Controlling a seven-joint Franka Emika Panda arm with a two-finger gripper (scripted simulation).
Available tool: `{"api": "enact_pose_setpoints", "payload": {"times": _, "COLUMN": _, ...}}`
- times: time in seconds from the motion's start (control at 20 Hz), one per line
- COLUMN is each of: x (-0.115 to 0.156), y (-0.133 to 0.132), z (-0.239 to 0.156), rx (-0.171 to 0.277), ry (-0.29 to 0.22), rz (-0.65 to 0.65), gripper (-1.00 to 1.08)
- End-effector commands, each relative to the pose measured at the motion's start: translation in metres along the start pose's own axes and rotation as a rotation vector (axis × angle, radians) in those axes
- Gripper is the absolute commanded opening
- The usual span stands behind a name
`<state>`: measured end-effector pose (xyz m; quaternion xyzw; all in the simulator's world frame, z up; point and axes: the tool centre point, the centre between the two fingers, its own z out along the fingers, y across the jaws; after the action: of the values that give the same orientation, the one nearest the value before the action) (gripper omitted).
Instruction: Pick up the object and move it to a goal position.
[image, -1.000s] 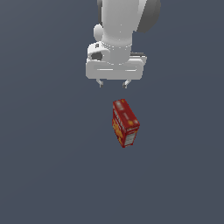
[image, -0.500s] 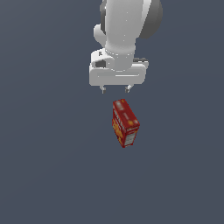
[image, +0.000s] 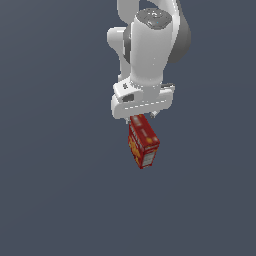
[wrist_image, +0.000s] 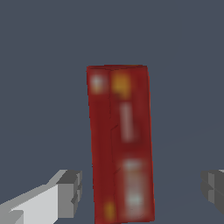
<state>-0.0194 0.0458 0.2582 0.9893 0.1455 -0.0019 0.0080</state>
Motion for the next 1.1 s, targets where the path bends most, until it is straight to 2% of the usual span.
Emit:
{"api": "enact_pose_setpoints", "payload": {"times": 0.0, "x": 0.007, "y": -0.004, "z": 0.008, "rx": 0.008, "ry": 0.004, "rz": -0.032, "gripper": 1.00}}
{"api": "enact_pose_setpoints", "payload": {"times": 0.55, "x": 0.012, "y": -0.008, "z": 0.020, "rx": 0.014, "ry": 0.005, "rz": -0.057, "gripper": 1.00}}
{"api": "enact_pose_setpoints", "payload": {"times": 1.05, "x": 0.012, "y": -0.009, "z": 0.061, "rx": 0.015, "ry": 0.007, "rz": -0.061, "gripper": 1.00}}
